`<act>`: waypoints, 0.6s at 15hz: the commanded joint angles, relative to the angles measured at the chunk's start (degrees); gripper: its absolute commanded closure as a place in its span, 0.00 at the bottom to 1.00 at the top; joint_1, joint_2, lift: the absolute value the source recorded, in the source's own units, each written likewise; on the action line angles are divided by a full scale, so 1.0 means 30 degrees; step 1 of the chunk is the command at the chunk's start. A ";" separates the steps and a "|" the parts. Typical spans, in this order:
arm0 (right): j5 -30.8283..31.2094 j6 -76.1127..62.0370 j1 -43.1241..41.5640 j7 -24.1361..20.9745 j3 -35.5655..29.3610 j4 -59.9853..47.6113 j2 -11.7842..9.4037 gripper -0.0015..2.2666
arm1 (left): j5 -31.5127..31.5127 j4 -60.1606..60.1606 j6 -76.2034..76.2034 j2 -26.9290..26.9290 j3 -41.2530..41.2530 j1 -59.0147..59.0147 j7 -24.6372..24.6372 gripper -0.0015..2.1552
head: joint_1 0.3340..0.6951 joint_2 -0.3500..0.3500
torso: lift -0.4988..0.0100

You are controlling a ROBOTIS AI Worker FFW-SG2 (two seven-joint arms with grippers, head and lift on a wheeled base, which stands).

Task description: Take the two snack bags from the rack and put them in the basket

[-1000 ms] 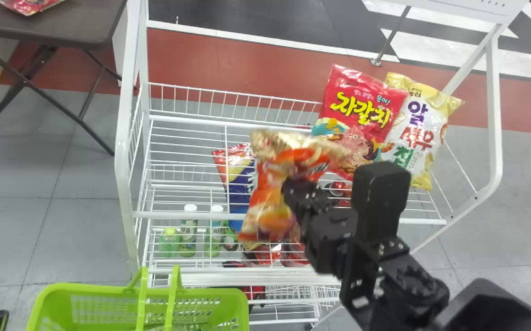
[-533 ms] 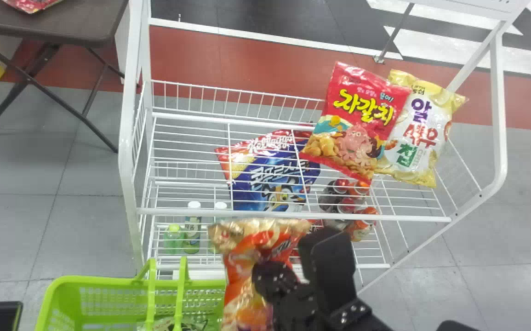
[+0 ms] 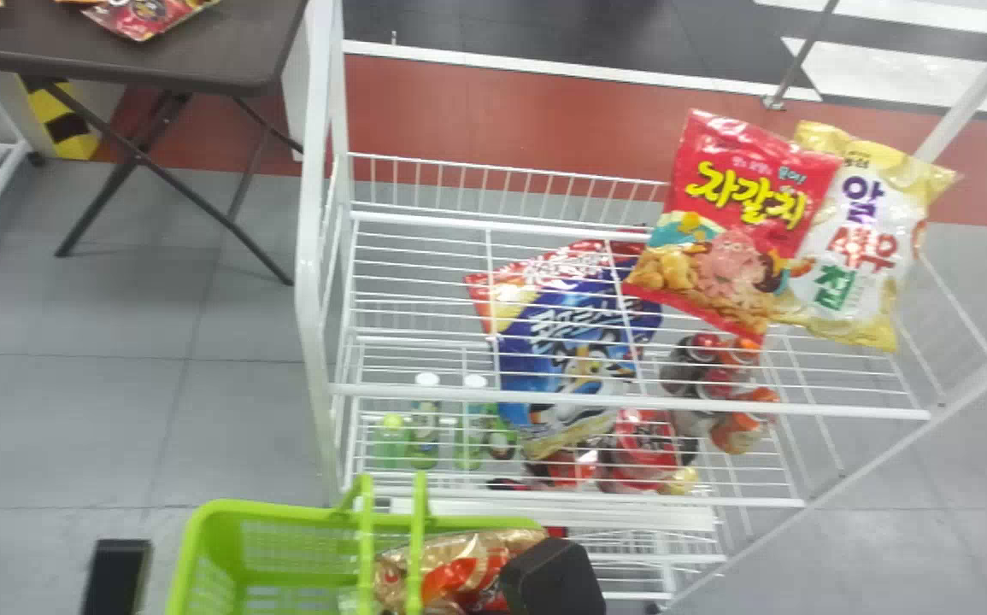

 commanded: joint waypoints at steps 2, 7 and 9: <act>0.0344 -0.1067 -0.0664 0.0012 0.1252 0.1636 0.0943 0.99 | -0.0031 -0.0245 0.0001 -0.0003 0.0011 0.0236 0.0000 0.85 | 1.00 0.44 | 0.96; -0.0769 0.2214 -0.1044 0.0627 0.0109 0.1665 0.1471 0.00 | -0.0031 -0.0509 0.0001 -0.0003 0.0070 0.0441 0.0000 0.85 | 1.00 0.62 | 0.96; -0.2029 0.3152 -0.1044 0.0627 -0.0916 0.1489 0.1500 0.02 | -0.0060 -0.0568 -0.0058 -0.0062 -0.0018 0.0441 0.0058 0.85 | 1.00 0.57 | 0.96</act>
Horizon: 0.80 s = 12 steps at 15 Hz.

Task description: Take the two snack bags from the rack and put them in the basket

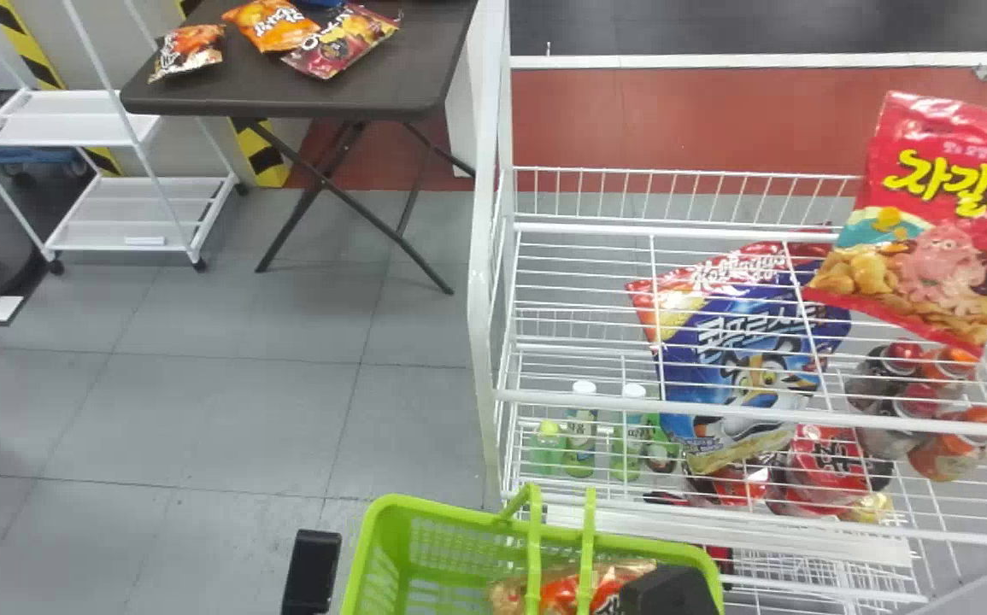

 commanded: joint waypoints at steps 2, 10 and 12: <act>-0.0565 0.0051 0.0608 0.0191 -0.1032 -0.0466 -0.0044 0.02 | -0.0148 -0.0033 -0.0018 -0.0050 -0.0205 -0.0041 0.0126 0.85 | 1.00 0.49 | 0.96; 0.1310 -0.2117 0.1341 0.0455 -0.2819 -0.3689 -0.0073 0.02 | -0.0265 0.0025 0.0040 -0.0050 -0.0234 0.0018 0.0067 0.85 | 1.00 0.36 | 0.96; 0.4503 -0.6629 0.2278 0.0425 -0.2556 -0.3367 -0.0015 0.02 | -0.0265 0.0113 -0.0194 -0.0050 -0.0263 0.0076 0.0009 0.85 | 1.00 0.32 | 0.96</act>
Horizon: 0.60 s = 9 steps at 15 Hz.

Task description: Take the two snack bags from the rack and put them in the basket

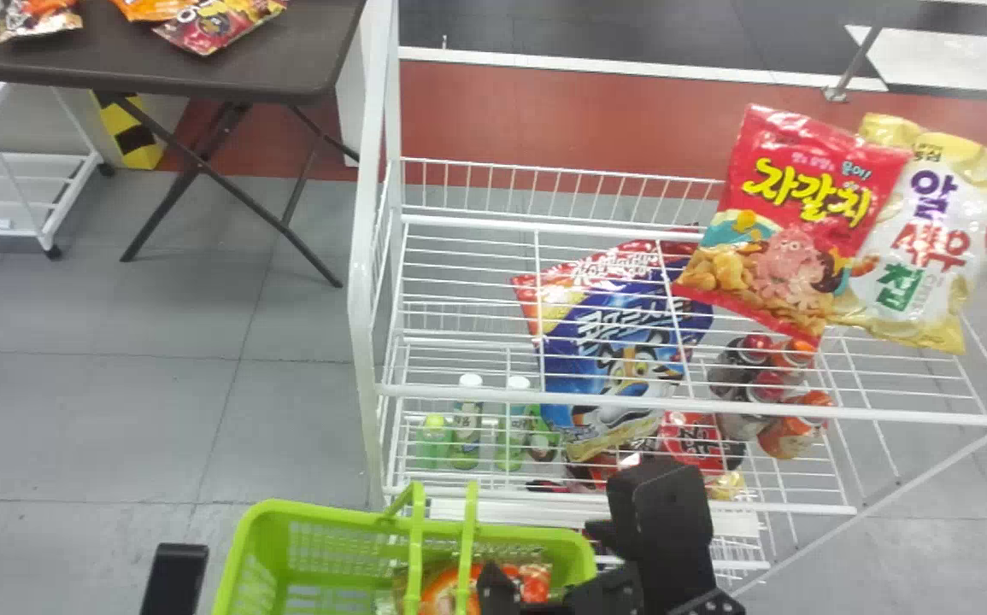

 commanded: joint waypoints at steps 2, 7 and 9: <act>0.2821 -0.9078 0.1567 -0.0013 -0.0221 0.1085 0.0045 0.02 | 0.0030 0.0151 -0.0437 0.0000 0.0003 0.0162 -0.0047 0.85 | 1.00 0.25 | 0.96; 0.4051 -1.8043 0.3969 -0.0013 0.0365 0.2286 0.0133 0.03 | 0.0001 0.0356 -0.1902 -0.0029 0.0443 0.1187 -0.0721 0.85 | 1.00 0.25 | 0.96; 0.4344 -2.0680 0.5288 -0.0071 0.0365 0.2462 0.0425 0.03 | 0.0206 0.0415 -0.1844 -0.0029 0.1000 0.1568 -0.0896 0.86 | 1.00 0.28 | 0.96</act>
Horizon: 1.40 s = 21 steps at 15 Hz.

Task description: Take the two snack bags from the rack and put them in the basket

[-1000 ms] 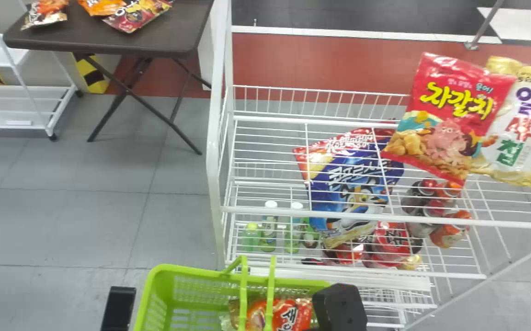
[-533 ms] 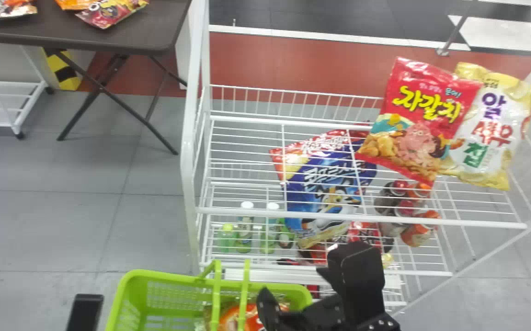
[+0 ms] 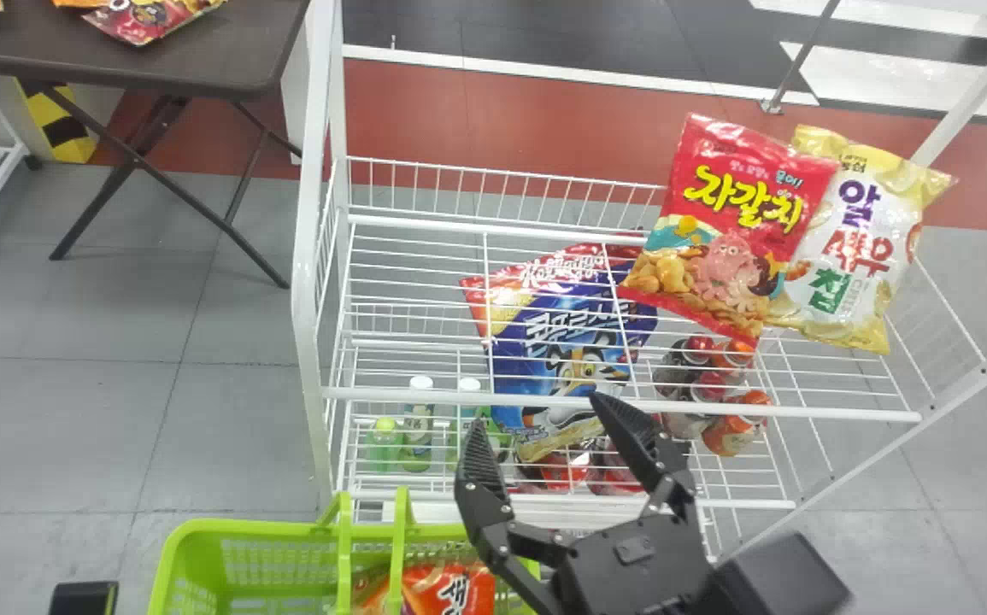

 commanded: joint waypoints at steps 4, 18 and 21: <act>0.0256 -0.3930 0.2704 -0.0169 -0.1027 0.0190 0.0341 0.04 | 0.0499 0.0070 -0.0015 -0.0033 0.1168 0.0716 -0.0356 0.86 | 1.00 0.29 | 0.96; -0.1443 -0.3989 0.4198 0.1267 -0.4162 -0.0425 0.1308 0.04 | 0.0558 0.0070 -0.0132 0.0055 0.1373 0.1038 -0.0561 0.87 | 1.00 0.01 | 0.96; -0.1355 -0.3989 0.4169 0.1237 -0.4045 -0.0454 0.1308 0.04 | 0.0558 0.0100 -0.0132 0.0084 0.1373 0.0980 -0.0503 0.87 | 1.00 0.02 | 0.96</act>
